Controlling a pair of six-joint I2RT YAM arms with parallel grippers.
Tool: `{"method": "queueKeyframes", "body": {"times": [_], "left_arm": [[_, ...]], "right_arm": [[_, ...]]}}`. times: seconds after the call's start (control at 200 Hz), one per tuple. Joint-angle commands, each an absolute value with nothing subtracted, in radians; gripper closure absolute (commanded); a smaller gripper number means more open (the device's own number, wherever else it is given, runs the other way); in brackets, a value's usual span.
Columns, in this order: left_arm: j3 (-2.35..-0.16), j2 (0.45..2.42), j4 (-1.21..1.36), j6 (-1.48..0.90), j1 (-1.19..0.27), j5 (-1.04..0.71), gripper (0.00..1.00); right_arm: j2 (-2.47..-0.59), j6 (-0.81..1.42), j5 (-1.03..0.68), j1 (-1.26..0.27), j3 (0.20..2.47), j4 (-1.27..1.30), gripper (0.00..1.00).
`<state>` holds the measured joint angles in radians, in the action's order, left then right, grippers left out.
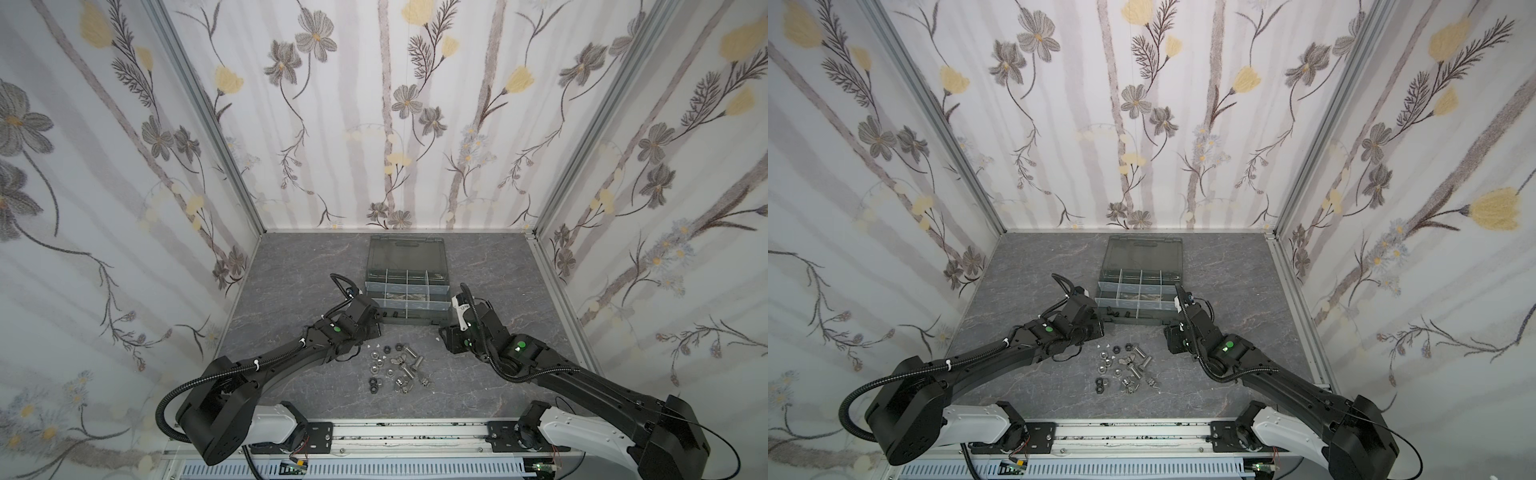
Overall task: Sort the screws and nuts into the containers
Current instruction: 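Withdraw the left gripper from the box back over the pile, then reach the right gripper to a silver bolt in the pile and grasp it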
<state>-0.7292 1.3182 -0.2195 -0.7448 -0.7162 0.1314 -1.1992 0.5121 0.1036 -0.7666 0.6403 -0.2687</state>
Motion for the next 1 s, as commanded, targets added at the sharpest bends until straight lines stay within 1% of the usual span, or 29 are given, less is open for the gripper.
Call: {"method": "queueKeyframes", "body": {"times": [0.0,0.42,0.63,0.859,0.884,0.994], "left_arm": [[-0.724,1.313,-0.202,-0.761,-0.715,0.15,0.77],[-0.718,1.308,-0.196,-0.758,-0.715,0.146,0.77],[-0.707,1.295,-0.195,-0.762,-0.716,0.149,0.78],[-0.675,1.263,-0.195,-0.771,-0.713,0.156,0.77],[-0.671,1.262,-0.195,-0.773,-0.714,0.158,0.77],[-0.657,1.262,-0.195,-0.778,-0.713,0.16,0.77]], "right_arm": [[-1.207,0.517,0.105,-0.767,0.638,-0.235,0.48],[-1.233,0.517,0.097,-0.767,0.647,-0.227,0.48],[-1.276,0.513,0.072,-0.773,0.658,-0.218,0.48],[-1.361,0.511,0.061,-0.814,0.687,-0.202,0.49],[-1.375,0.51,0.063,-0.849,0.693,-0.204,0.49],[-1.438,0.499,0.072,-0.884,0.729,-0.216,0.49]]}}
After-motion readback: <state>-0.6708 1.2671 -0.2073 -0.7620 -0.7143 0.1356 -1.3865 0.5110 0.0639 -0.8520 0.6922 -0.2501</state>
